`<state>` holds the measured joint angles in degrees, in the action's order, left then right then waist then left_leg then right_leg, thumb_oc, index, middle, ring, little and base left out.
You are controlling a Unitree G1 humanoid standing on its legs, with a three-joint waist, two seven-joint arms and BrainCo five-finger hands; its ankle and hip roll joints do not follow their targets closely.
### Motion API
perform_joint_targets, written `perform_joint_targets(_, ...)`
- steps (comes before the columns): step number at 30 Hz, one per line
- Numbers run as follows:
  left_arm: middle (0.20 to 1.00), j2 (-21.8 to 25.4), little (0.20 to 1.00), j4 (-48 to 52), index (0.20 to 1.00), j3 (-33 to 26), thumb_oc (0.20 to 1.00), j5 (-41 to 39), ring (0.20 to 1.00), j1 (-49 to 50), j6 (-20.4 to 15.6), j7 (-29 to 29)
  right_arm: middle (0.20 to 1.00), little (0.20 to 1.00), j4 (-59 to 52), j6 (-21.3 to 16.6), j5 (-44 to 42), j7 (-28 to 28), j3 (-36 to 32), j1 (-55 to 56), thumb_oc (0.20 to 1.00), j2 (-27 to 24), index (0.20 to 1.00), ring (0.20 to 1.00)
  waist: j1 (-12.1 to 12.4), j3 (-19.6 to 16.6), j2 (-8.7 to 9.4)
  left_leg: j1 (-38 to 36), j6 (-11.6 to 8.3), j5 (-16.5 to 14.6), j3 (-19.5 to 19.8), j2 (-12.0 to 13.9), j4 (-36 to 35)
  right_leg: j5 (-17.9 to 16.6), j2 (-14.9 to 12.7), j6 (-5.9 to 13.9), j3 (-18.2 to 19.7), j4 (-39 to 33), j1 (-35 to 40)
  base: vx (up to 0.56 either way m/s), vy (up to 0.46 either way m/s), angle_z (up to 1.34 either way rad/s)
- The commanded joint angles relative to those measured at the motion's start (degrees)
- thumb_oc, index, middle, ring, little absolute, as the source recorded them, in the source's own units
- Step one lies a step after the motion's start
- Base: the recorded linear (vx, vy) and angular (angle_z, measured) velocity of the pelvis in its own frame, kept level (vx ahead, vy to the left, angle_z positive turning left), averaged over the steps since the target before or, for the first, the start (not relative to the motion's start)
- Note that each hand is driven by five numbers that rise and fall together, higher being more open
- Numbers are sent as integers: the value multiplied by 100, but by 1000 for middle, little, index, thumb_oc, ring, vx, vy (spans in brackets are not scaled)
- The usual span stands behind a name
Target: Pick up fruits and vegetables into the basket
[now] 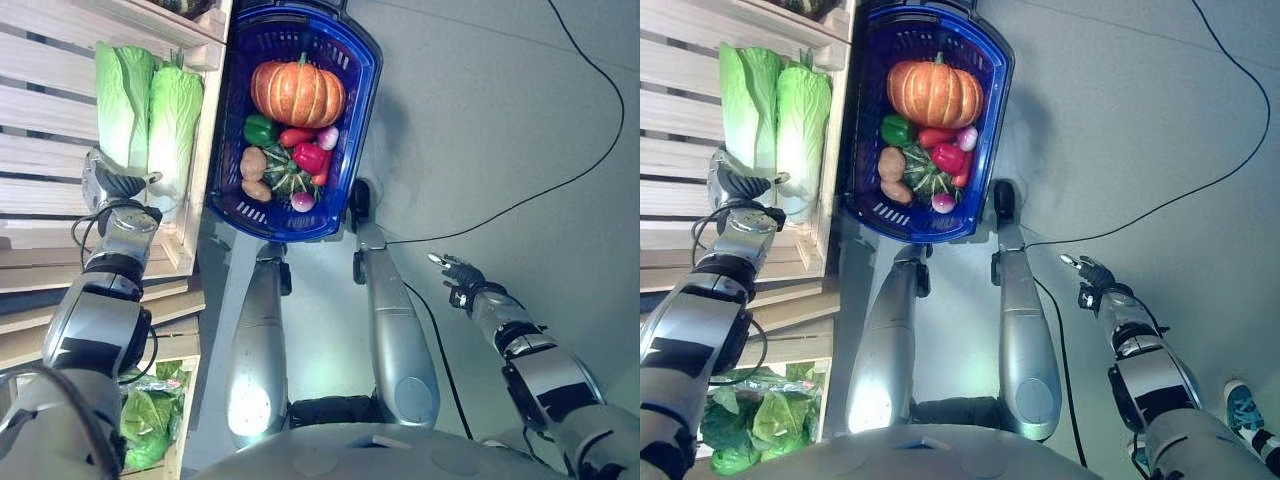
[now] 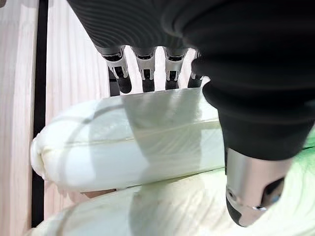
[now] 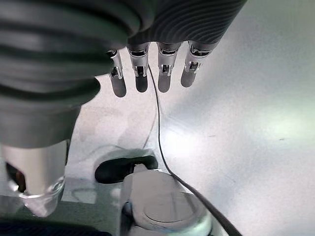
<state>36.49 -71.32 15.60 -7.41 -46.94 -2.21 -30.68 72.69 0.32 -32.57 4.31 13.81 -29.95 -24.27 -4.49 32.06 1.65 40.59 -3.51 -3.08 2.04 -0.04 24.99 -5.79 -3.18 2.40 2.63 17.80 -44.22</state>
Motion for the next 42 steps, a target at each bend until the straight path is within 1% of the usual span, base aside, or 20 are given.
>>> perform_joint_targets(1, 1000, 214, 1000, -350, 1000, -121, 1000, -223, 1000, 183, 189, 178, 1000, 1000, 68, 49, 40, 61, 192, 357, 1000, -342, 1000, 1000, 62, -226, -42, 193, 102, 277, -67, -191, -286, 897, 271, -113, -432, 518, 206, 0, 0, 0)
perform_joint_targets(7, 1000, 217, 1000, -511, 1000, -118, 1000, -346, 1000, 147, 283, 207, 1000, 1000, 74, 57, 16, 86, 218, 303, 1000, -387, 1000, 1000, 58, -226, -29, 217, 94, 301, -64, -183, -305, 887, 273, -118, -444, 505, 179, 0, 0, 0)
perform_joint_targets(12, 1000, 267, 1000, -665, 1000, -243, 1000, -557, 1000, 119, 341, 82, 1000, 1000, 99, 81, 7, 93, 237, 260, 1000, -414, 1000, 1000, 67, -226, 6, 264, 86, 304, -60, -174, -295, 892, 285, -126, -447, 502, 136, 0, 0, 0)
perform_joint_targets(17, 1000, 254, 1000, -725, 1000, -259, 1000, -492, 1000, 54, 484, -65, 1000, 1000, 89, 89, -21, 57, 256, 246, 1000, -389, 1000, 1000, 73, -226, 43, 311, 90, 316, -49, -169, -310, 870, 290, -122, -450, 494, 78, 0, 0, 0)
perform_joint_targets(18, 1000, 232, 1000, -747, 1000, -250, 1000, -381, 1000, 40, 589, -129, 1000, 1000, 88, 89, -27, 61, 257, 240, 1000, -394, 1000, 1000, 73, -226, 54, 322, 89, 320, -45, -173, -317, 861, 292, -121, -454, 488, 63, 0, 0, 0)
perform_joint_targets(21, 1000, 216, 1000, -761, 1000, -217, 1000, -205, 1000, 40, 638, -195, 1000, 1000, 79, 104, -43, 60, 267, 219, 1000, -399, 1000, 1000, 80, -226, 66, 340, 87, 331, -34, -172, -330, 847, 294, -115, -453, 489, 36, 0, 0, 0)
perform_joint_targets(22, 1000, 210, 1000, -768, 1000, -149, 1000, 52, 1000, 20, 708, -257, 1000, 1000, 78, 116, -66, 70, 282, 205, 1000, -410, 1000, 1000, 82, -226, 85, 339, 86, 338, -37, -165, -347, 835, 297, -114, -457, 477, 32, 0, 0, 0)
perform_joint_targets(24, 1000, 204, 1000, -733, 1000, -69, 1000, 131, 1000, -1, 766, -298, 1000, 1000, 67, 133, -82, 69, 306, 187, 1000, -421, 1000, 1000, 87, -226, 99, 346, 83, 347, -37, -162, -361, 821, 303, -113, -456, 462, 27, 0, 0, 0)
perform_joint_targets(26, 1000, 186, 1000, -693, 1000, -30, 1000, 90, 1000, -14, 778, -292, 1000, 1000, 71, 123, -78, 80, 313, 191, 1000, -424, 1000, 1000, 90, -226, 113, 353, 82, 351, -28, -163, -373, 813, 308, -105, -453, 454, 17, 0, 0, 0)
perform_joint_targets(29, 1000, 143, 1000, -683, 1000, 18, 1000, 294, 1000, -11, 756, -266, 1000, 1000, 67, 110, -105, 89, 317, 190, 1000, -416, 1000, 1000, 94, -226, 128, 357, 81, 358, -19, -165, -391, 797, 310, -98, -454, 438, 10, 0, 0, 0)
perform_joint_targets(30, 918, 136, 918, -666, 918, 62, 918, 423, 918, -17, 759, -231, 1000, 1000, 53, 114, -126, 84, 326, 184, 1000, -412, 1000, 1000, 96, -226, 135, 368, 81, 363, -20, -165, -397, 789, 311, -100, -458, 424, 3, 0, 0, 0)
perform_joint_targets(31, 479, 129, 479, -655, 479, 115, 479, 550, 479, -30, 765, -188, 1000, 1000, 32, 134, -143, 76, 340, 161, 1000, -413, 1000, 1000, 95, -226, 137, 364, 78, 372, -23, -167, -417, 772, 314, -100, -460, 407, -1, 0, 0, 0)
perform_joint_targets(32, 200, 117, 200, -630, 200, 158, 200, 538, 200, -33, 753, -156, 1000, 1000, 21, 142, -143, 64, 345, 144, 1000, -409, 1000, 1000, 94, -226, 137, 363, 76, 378, -20, -171, -429, 763, 319, -97, -458, 397, -4, 0, 0, 0)
perform_joint_targets(42, 200, 120, 200, -564, 200, 208, 200, 249, 200, -2, 522, 135, 1000, 1000, 38, 67, -147, 48, 330, 166, 1000, -422, 1000, 1000, 89, -226, 113, 376, 83, 398, -18, -198, -486, 723, 318, -83, -467, 331, -26, 0, 0, 0)
